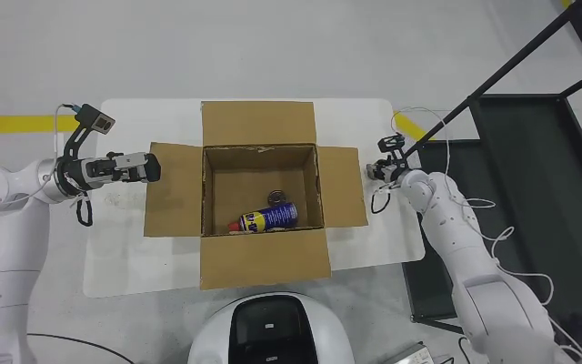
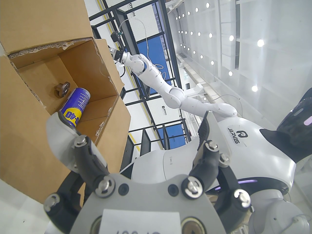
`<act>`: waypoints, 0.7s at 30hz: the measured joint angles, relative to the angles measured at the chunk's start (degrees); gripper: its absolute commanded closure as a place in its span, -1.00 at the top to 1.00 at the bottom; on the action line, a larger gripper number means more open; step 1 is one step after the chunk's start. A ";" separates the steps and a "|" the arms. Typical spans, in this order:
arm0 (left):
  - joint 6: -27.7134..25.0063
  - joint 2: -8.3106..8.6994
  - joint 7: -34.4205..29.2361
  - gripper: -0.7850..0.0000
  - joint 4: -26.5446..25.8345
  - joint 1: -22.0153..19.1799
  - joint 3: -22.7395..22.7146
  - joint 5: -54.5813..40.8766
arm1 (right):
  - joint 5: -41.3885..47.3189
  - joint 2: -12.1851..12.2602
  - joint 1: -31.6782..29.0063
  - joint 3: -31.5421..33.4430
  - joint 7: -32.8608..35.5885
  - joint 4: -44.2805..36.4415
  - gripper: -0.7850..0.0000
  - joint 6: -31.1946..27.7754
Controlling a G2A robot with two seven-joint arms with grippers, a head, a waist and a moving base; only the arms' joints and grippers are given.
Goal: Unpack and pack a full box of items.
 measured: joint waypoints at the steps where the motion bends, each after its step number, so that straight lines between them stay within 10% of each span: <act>1: 0.00 0.00 0.00 1.00 0.00 0.00 0.00 0.00 | -0.18 0.00 0.05 -0.07 -0.22 0.03 -1.00 0.10; 10: 0.00 0.00 0.00 1.00 0.00 0.00 0.00 0.00 | -0.29 1.50 -3.91 2.98 -1.68 -6.84 -1.00 -0.74; 21: 0.00 0.00 0.00 1.00 0.00 0.00 0.00 0.00 | 6.60 4.40 -17.89 13.43 2.57 -36.03 -1.00 -5.70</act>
